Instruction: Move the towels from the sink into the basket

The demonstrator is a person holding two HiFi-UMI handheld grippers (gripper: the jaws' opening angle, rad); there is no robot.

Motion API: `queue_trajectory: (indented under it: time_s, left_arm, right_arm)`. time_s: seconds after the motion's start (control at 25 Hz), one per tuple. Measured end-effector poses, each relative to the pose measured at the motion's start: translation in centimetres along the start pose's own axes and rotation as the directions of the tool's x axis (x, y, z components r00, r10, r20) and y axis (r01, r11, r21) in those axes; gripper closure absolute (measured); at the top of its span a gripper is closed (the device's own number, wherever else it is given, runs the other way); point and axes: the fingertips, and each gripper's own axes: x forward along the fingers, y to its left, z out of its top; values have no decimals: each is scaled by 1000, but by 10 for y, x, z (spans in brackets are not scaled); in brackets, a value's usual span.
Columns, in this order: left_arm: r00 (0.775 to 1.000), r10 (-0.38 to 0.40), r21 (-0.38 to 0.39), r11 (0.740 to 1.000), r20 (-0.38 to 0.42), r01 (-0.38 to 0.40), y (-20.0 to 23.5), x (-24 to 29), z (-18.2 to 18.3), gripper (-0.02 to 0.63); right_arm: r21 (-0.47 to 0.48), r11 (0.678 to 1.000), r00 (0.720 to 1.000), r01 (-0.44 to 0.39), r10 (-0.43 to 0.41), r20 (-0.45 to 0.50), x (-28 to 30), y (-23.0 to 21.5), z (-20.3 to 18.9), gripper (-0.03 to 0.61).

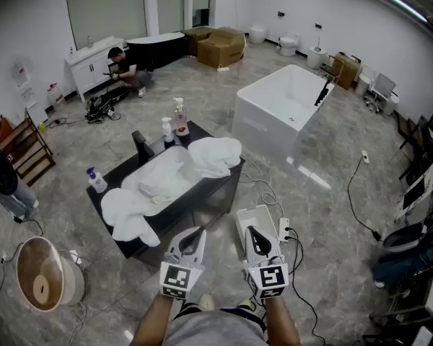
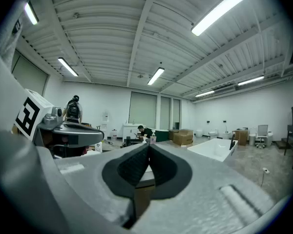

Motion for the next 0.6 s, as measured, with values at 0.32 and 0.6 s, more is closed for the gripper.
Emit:
queue_trajectory:
  time_s: [0.32,0.6]
  left_arm:
    - [1000,-15,7,1000,8,15,7,0,2,604]
    - [1000,-19,3,1000,8,19,14,8,-1,604]
  right_arm:
    - [18,1000,1000,4,-4,12,6,4,1,578]
    - [20,1000,1000,-2,2,8,17,5,-4,578]
